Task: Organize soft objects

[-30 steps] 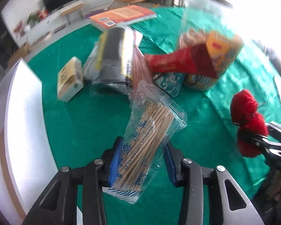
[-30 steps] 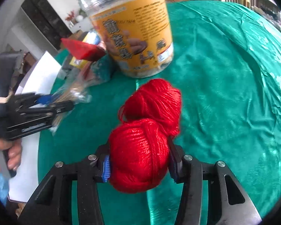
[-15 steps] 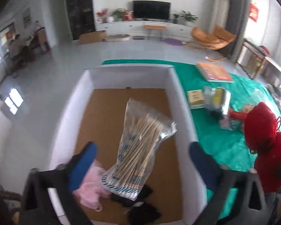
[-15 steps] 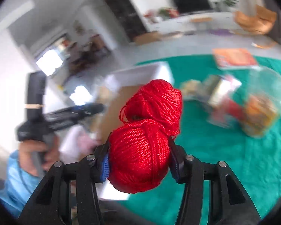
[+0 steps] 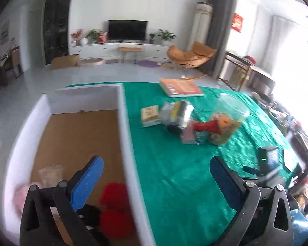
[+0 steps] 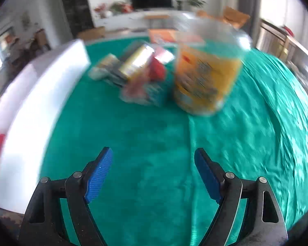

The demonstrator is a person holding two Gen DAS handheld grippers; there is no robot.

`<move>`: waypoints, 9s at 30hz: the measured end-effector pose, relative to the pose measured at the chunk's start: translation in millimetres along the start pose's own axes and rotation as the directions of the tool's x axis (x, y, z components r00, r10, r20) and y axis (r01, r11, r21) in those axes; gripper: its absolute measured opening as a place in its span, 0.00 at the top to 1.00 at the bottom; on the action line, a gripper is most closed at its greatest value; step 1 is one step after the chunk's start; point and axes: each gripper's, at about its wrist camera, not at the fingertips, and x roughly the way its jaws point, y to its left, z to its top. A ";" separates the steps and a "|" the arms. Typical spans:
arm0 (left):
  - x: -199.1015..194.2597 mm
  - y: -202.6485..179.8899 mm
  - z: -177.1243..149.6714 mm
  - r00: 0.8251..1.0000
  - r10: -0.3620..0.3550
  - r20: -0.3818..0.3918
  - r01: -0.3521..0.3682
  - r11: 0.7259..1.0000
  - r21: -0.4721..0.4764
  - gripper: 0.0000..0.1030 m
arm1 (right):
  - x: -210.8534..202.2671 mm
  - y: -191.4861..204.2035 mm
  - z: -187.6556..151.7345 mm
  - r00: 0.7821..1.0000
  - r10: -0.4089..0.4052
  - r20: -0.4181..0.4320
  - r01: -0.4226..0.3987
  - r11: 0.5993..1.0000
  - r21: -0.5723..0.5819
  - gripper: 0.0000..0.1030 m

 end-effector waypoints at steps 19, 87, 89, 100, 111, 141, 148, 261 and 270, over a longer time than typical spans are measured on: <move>257.7 -88.9 -43.8 0.968 0.135 -0.212 -0.111 0.987 0.120 0.00 | 17.1 -81.7 -20.5 0.983 -0.178 0.045 0.164 0.961 0.221 0.13; 252.1 -87.2 -42.9 0.968 0.137 -0.211 -0.113 0.986 0.120 0.00 | 17.7 -76.0 -22.8 0.980 -0.187 0.072 0.167 0.960 0.223 0.09; 252.3 -87.2 -42.1 0.967 0.135 -0.218 -0.111 0.987 0.118 0.00 | 17.8 -75.8 -22.7 0.980 -0.187 0.073 0.167 0.960 0.223 0.09; 202.2 -67.7 56.2 0.983 0.003 -0.186 -0.003 1.000 0.001 0.01 | 17.9 -76.2 -23.0 0.980 -0.186 0.074 0.166 0.961 0.222 0.09; 339.8 -47.4 117.8 0.929 0.010 -0.371 0.020 0.997 0.078 0.43 | 18.0 -75.3 -22.4 0.982 -0.171 0.078 0.152 0.966 0.210 0.09; 152.8 -29.4 -1.7 0.942 -0.105 -0.319 0.116 0.993 0.016 0.50 | 24.0 -19.4 32.4 0.991 0.127 -0.036 -0.131 0.983 -0.130 0.86; 183.4 -49.4 -36.1 0.912 -0.008 -0.411 0.038 0.997 0.065 0.42 | 11.1 -47.3 40.9 0.991 0.133 -0.035 -0.136 0.981 -0.138 0.28; 229.7 -34.4 -44.3 0.964 0.169 -0.206 -0.158 0.985 0.066 0.00 | 32.0 -89.4 -1.4 0.991 -0.108 0.084 0.100 0.991 0.085 0.11; 228.4 -32.8 -43.5 0.964 0.169 -0.206 -0.158 0.985 0.066 0.00 | 32.0 -89.1 -1.3 0.991 -0.108 0.084 0.100 0.991 0.086 0.11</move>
